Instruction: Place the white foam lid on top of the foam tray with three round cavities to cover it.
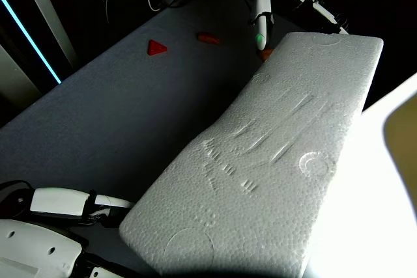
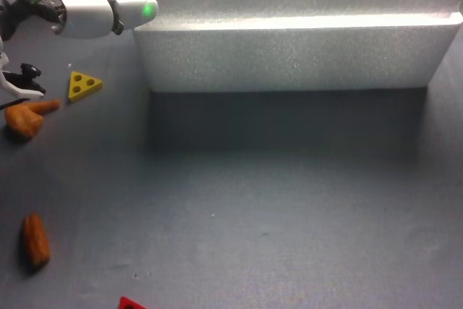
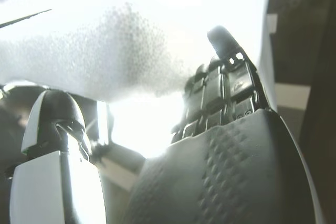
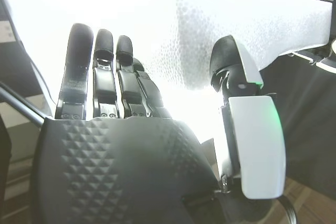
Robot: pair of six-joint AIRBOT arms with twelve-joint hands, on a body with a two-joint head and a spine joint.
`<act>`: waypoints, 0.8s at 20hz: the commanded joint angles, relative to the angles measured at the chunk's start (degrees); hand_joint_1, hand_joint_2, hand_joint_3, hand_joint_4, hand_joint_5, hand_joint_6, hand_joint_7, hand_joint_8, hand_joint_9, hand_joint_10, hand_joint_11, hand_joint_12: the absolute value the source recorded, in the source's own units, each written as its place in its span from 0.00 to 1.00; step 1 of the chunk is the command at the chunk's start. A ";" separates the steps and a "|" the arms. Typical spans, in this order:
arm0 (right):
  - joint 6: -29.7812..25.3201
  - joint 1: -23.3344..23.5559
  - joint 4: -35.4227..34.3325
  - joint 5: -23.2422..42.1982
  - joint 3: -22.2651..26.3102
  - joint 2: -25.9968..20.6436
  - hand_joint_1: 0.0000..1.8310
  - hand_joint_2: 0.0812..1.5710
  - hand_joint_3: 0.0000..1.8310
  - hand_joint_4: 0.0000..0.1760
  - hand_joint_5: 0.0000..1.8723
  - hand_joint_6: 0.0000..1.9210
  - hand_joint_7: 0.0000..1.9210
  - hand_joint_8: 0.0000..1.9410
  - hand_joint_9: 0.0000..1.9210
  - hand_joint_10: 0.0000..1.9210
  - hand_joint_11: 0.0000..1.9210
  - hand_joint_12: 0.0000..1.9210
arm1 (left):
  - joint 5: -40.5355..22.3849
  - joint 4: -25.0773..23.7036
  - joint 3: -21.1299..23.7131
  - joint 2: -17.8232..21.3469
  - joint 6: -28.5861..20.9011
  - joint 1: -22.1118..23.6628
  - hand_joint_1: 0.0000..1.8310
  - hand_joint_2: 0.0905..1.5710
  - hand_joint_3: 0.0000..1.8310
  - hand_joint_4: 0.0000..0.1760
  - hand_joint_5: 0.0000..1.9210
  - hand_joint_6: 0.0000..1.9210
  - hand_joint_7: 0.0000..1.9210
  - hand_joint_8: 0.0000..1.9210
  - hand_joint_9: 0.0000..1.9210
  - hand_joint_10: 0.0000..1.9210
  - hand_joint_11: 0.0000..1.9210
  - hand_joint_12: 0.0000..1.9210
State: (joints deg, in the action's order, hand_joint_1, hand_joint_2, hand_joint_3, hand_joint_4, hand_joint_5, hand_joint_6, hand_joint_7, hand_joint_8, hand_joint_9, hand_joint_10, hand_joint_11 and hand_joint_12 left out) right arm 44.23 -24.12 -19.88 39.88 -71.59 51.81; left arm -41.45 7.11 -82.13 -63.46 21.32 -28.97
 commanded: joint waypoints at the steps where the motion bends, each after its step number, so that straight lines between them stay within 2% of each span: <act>1: -0.13 1.15 5.72 7.10 0.48 0.65 0.31 0.76 0.00 0.00 0.00 0.19 0.07 0.38 0.00 0.58 0.00 1.00 | -7.44 -6.02 0.74 -1.22 -0.36 0.75 0.33 0.63 0.00 0.00 0.07 0.00 0.00 0.00 0.00 0.00 0.00 0.42; 2: -0.13 1.15 5.70 7.09 0.49 0.67 0.32 0.76 0.00 0.00 0.00 0.23 0.07 0.45 0.00 0.67 0.00 1.00 | -7.38 -5.96 0.73 -1.23 -0.37 0.70 0.33 0.64 0.00 0.00 0.06 0.00 0.00 0.00 0.00 0.00 0.00 0.37; 3: -0.13 1.15 5.66 6.94 0.45 0.75 0.31 0.77 0.00 0.00 0.08 0.45 0.15 0.54 0.05 0.73 0.00 1.00 | -6.99 -5.81 0.58 -1.24 -0.37 0.61 0.34 0.65 0.00 0.00 0.06 0.00 0.00 0.00 0.00 0.00 0.00 0.31; 4: -0.13 1.15 5.50 6.73 0.24 0.77 0.33 0.76 0.00 0.00 0.06 0.50 0.16 0.52 0.05 0.70 0.00 1.00 | -6.65 -5.68 0.36 -1.36 -0.37 0.61 0.33 0.65 0.00 0.00 0.06 0.00 0.00 0.00 0.00 0.00 0.00 0.33; 5: -0.13 1.15 5.29 6.39 -0.07 0.77 0.33 0.77 0.00 0.00 0.17 0.52 0.20 0.47 0.09 0.66 0.00 1.00 | -6.28 -5.42 -0.08 -1.67 -0.37 0.60 0.33 0.66 0.00 0.00 0.05 0.00 0.00 0.00 0.00 0.00 0.00 0.38; 7: -0.13 1.15 4.78 5.65 -0.75 0.93 0.32 0.77 0.00 0.00 0.21 0.48 0.24 0.44 0.14 0.64 0.01 1.00 | -5.86 -5.07 -0.62 -2.21 -0.37 0.65 0.33 0.66 0.00 0.00 0.05 0.00 0.00 0.00 0.00 0.00 0.00 0.43; 8: -0.13 1.15 4.58 5.22 -1.16 1.12 0.33 0.78 0.00 0.00 0.20 0.46 0.25 0.41 0.14 0.62 0.00 1.00 | -5.56 -4.82 -0.96 -2.48 -0.40 0.76 0.32 0.66 0.00 0.00 0.05 0.00 0.00 0.00 0.00 0.00 0.00 0.43; 10: -0.13 1.82 4.47 3.94 -2.14 1.78 0.32 0.78 0.00 0.00 0.17 0.48 0.27 0.42 0.17 0.63 0.04 1.00 | -4.80 -4.28 -1.78 -3.12 -0.41 0.94 0.31 0.66 0.00 0.00 0.04 0.00 0.00 0.00 0.00 0.00 0.00 0.44; 12: 0.19 2.22 4.48 3.27 -2.54 2.12 0.33 0.76 0.00 0.00 0.02 0.48 0.18 0.43 0.10 0.65 0.00 1.00 | -4.22 -4.01 -2.29 -3.46 -0.41 0.94 0.32 0.67 0.00 0.00 0.05 0.00 0.00 0.00 0.00 0.00 0.00 0.44; 13: 0.38 2.38 4.47 2.94 -2.71 2.22 0.33 0.76 0.00 0.00 0.00 0.41 0.16 0.43 0.08 0.65 0.00 1.00 | -4.06 -3.79 -2.45 -3.56 -0.43 0.93 0.33 0.67 0.00 0.00 0.05 0.01 0.00 0.00 0.00 0.00 0.00 0.44; 14: 0.39 2.41 4.47 2.83 -2.80 2.27 0.33 0.76 0.00 0.00 0.08 0.42 0.14 0.38 0.02 0.62 0.00 0.98 | -3.99 -3.64 -2.53 -3.60 -0.43 0.91 0.32 0.67 0.00 0.00 0.05 0.00 0.00 0.00 0.00 0.00 0.00 0.45; 15: 0.39 2.42 4.45 2.82 -2.81 2.28 0.32 0.75 0.00 0.00 0.03 0.41 0.09 0.32 0.00 0.52 0.00 0.95 | -3.84 -3.57 -2.59 -3.62 -0.42 0.90 0.31 0.66 0.00 0.00 0.05 0.00 0.00 0.00 0.00 0.00 0.00 0.45; 16: 0.39 2.42 4.40 2.81 -2.83 2.30 0.32 0.75 0.00 0.00 0.01 0.21 0.04 0.29 0.00 0.49 0.00 0.96 | -3.70 -3.45 -2.72 -3.71 -0.40 0.89 0.32 0.67 0.00 0.00 0.05 0.00 0.00 0.00 0.00 0.00 0.00 0.45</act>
State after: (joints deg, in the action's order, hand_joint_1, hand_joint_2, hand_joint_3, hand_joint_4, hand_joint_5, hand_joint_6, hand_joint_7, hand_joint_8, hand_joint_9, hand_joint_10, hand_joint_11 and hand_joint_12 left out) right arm 44.88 -22.87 -19.22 36.12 -74.81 53.60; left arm -38.26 8.19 -85.41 -66.15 21.02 -28.84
